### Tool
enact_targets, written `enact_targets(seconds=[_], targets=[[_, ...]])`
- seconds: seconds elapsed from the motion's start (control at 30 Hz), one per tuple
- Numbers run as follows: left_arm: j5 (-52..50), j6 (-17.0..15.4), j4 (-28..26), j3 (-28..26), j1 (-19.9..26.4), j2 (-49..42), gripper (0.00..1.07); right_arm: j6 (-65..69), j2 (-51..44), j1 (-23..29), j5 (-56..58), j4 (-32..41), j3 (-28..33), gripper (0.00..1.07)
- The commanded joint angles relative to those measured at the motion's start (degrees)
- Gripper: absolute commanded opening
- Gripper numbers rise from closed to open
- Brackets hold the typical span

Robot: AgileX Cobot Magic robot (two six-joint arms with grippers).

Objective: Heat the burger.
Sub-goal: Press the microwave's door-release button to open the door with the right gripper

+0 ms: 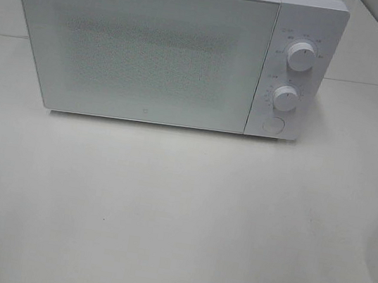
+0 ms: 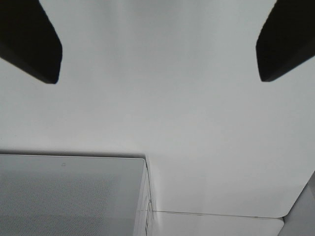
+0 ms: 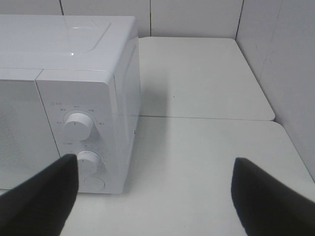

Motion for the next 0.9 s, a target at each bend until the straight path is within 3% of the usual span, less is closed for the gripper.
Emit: enact_targets(seconds=[0.03,0.33,0.47,0.67,0.83,0.9], targets=[[0.0,-0.2,-0.3,0.1,-0.2,-0.6,1.00,-0.8,3.8,0.0,-4.2,-0.1,-0.3,0.82],[0.0,-0.2,-0.3,0.1,-0.2,-0.6,1.00,1.2,12.0,0.0,-13.6,-0.9,0.3,0.81],[0.0,-0.2,-0.3,0.1,-0.2,-0.6,1.00,3.5,15.0,0.0,-24.4,-1.8,5.3,0.79],[0.0,-0.2,-0.3,0.1,-0.2,-0.6,1.00,8.7,16.9,0.2,-31.9,-3.2,10.7,0.76],[0.0,-0.2,-0.3,0.1,-0.2,-0.6,1.00,21.9,17.7,5.5,-34.7,-6.4,13.6,0.70],[0.0,-0.2,-0.3,0.1,-0.2,-0.6,1.00,30.1,17.7,9.0,-34.4,-6.4,14.0,0.58]])
